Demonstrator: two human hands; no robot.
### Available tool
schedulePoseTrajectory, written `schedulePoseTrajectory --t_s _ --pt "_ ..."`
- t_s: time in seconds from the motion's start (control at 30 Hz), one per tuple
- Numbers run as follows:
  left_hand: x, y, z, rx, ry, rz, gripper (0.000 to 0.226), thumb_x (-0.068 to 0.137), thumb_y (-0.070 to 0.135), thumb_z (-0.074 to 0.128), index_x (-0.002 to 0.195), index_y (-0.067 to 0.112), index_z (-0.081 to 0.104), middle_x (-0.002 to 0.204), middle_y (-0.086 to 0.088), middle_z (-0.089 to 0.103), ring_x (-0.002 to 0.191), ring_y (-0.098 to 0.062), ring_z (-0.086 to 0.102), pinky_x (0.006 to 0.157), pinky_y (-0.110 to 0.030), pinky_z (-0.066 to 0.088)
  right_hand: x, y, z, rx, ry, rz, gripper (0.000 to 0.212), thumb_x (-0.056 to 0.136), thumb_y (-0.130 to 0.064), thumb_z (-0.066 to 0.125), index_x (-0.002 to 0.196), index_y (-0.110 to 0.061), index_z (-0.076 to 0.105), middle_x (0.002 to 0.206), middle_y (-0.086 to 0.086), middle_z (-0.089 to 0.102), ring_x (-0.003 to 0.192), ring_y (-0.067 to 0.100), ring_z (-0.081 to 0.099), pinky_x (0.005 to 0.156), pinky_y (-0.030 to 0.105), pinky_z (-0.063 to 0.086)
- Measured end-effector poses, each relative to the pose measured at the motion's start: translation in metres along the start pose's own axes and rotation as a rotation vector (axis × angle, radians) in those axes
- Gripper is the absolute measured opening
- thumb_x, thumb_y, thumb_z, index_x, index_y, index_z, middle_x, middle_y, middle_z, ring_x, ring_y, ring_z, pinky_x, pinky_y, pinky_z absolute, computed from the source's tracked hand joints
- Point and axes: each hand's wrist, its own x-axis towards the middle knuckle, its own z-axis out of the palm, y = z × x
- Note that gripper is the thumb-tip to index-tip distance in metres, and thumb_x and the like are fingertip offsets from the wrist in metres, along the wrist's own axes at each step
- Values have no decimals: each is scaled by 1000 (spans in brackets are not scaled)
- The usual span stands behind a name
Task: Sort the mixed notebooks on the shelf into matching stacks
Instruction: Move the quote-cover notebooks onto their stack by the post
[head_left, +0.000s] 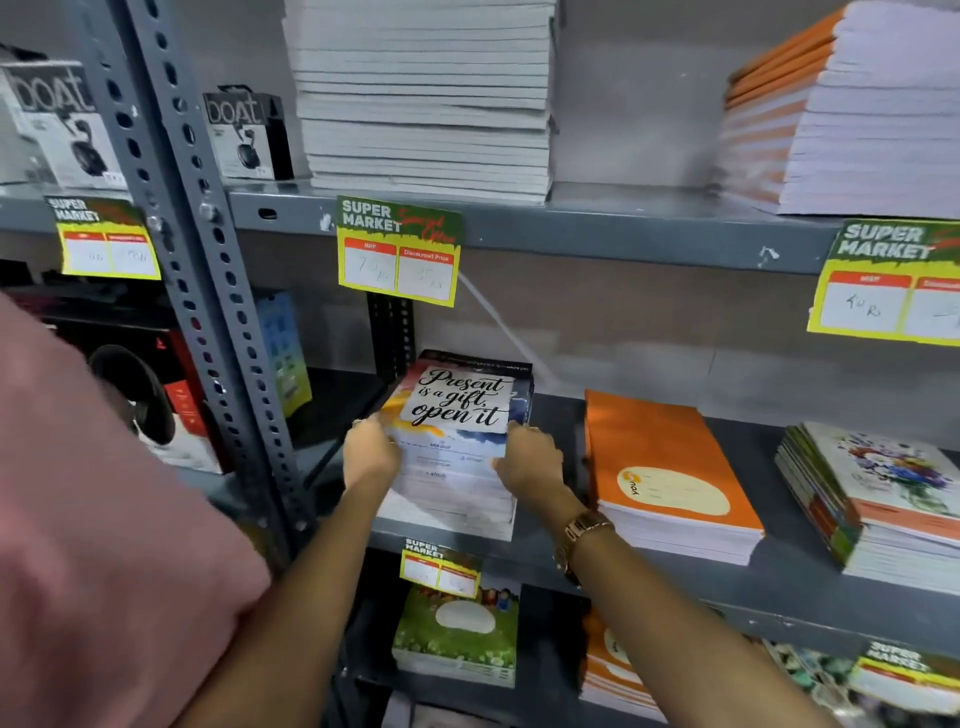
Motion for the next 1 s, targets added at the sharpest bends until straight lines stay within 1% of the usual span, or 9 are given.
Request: schedulePoseTrajectory --t_s 0.13,0.3,0.4,0.47,0.53,0.6,0.67,0.8,1.0 --pt "-16 13 8 68 64 173 44 82 -7 50 122 7 59 121 -20 60 112 -36 55 93 -44 50 -9 0 -1 32 93 -90 35 92 -13 49 126 -2 49 130 18 54 120 33 48 101 39 42" --pt "-19 14 -1 25 15 125 39 84 2 54 121 13 61 118 -19 62 102 -40 61 84 -42 51 -15 4 2 6 -39 -244 43 96 -24 45 134 -4 41 147 17 38 135 31 35 109 41 38" --pt "-17 3 -1 105 -59 245 31 84 4 49 112 9 63 114 -21 62 102 -40 60 85 -41 49 -20 7 7 -38 -136 -297 54 98 -31 39 144 -4 27 157 14 18 145 27 16 116 42 28" --pt "-14 -8 1 212 -145 313 35 89 10 46 122 9 58 128 -19 57 114 -38 54 94 -42 48 -22 8 10 -76 -192 -313 60 99 -36 35 147 -5 18 159 13 10 146 27 9 118 42 21" --pt "-13 -18 3 330 -243 346 45 95 20 44 139 13 43 148 -13 41 136 -30 38 111 -39 34 -23 9 14 -124 -235 -329 62 100 -37 31 148 -4 11 159 14 6 147 27 5 120 40 13" --pt "-12 -24 3 314 -310 359 54 97 31 44 145 13 30 157 -7 26 146 -22 19 120 -35 19 -24 11 19 -163 -225 -340 60 101 -35 29 149 -4 8 159 13 6 147 27 4 120 37 10" --pt "-11 -27 2 280 -333 373 64 94 40 49 146 11 28 158 -7 22 147 -21 13 122 -36 13 -24 11 22 -181 -186 -340 58 102 -33 28 149 -5 8 159 12 7 147 26 5 120 36 11" --pt "-10 -30 -1 221 -358 408 68 91 40 55 145 8 29 157 -8 23 147 -20 13 122 -35 7 -22 11 27 -242 -130 -356 56 102 -32 28 149 -5 11 159 11 12 147 24 9 120 35 12" --pt "-10 -33 -1 150 -345 420 65 88 37 61 142 9 37 154 -7 31 145 -18 21 121 -32 11 -23 13 38 -279 -39 -361 55 101 -33 30 147 -6 18 156 12 23 144 25 19 118 35 19"
